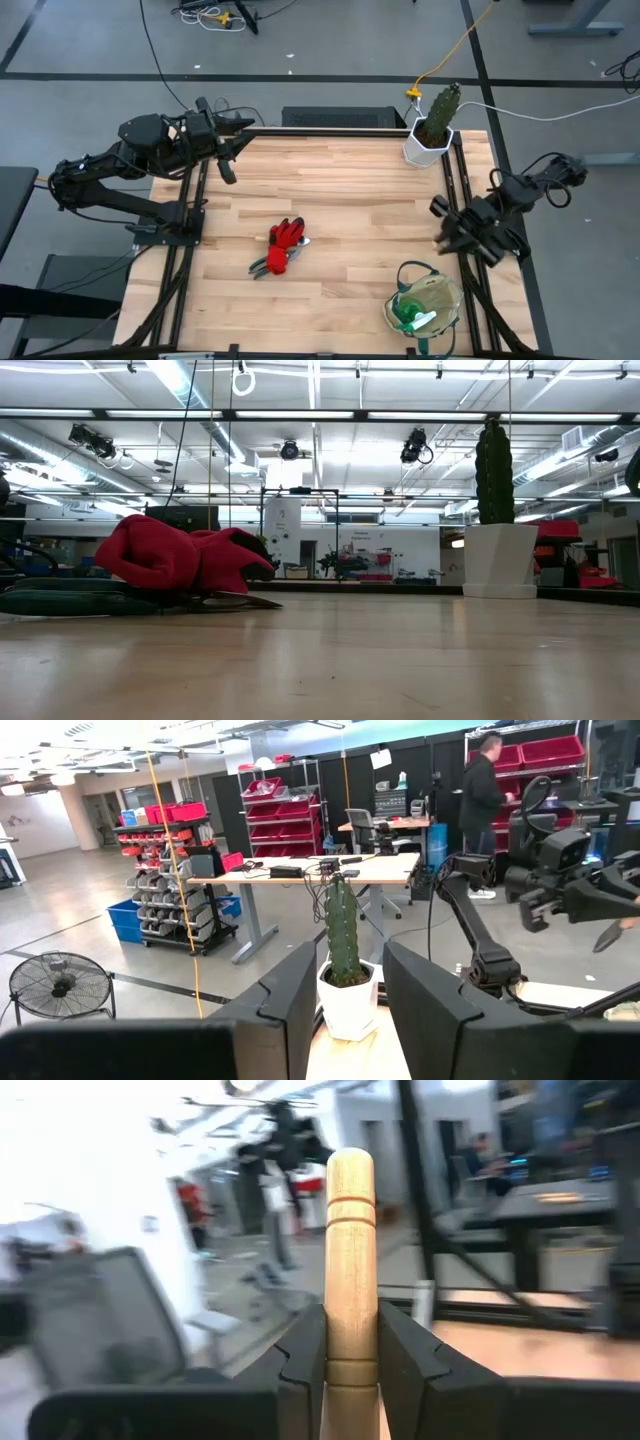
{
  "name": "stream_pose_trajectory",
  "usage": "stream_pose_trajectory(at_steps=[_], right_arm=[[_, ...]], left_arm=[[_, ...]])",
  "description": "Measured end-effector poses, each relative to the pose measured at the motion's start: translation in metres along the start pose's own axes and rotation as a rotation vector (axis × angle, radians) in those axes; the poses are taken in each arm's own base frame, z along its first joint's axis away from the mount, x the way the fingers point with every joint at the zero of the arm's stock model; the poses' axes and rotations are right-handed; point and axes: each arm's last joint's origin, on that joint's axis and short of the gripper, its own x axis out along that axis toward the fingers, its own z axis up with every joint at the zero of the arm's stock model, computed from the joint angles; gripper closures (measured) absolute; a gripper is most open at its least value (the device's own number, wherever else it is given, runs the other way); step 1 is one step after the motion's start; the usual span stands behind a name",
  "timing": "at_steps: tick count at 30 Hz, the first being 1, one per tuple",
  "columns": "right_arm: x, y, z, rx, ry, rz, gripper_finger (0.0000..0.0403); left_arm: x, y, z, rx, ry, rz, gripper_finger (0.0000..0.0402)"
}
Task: Pick & Place Garden tools in Gardening bag
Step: Put the light brown trowel into the gardening tool bag
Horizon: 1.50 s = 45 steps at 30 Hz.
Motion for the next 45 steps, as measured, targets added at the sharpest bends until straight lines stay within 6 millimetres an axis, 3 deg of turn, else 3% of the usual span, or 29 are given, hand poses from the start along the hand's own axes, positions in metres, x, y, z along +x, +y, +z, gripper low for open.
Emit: stream_pose_trajectory(at_steps=[12,18,31,45], right_arm=[[-0.004,0.027,-0.002,-0.041,-0.022,0.273,0.0334],[-0.005,0.033,-0.004,-0.075,-0.021,0.301,0.0334],[0.002,0.028,-0.055,-0.033,-0.092,0.288,0.0334],[0.003,0.021,-0.092,-0.058,-0.054,0.229,0.0334]], left_arm=[[0.0,0.0,0.0,0.0,0.0,0.0,0.0275],[0.0,0.0,0.0,0.0,0.0,0.0,0.0275],[0.0,0.0,0.0,0.0,0.0,0.0,0.0275],[0.0,0.0,0.0,0.0,0.0,0.0,0.0275]])
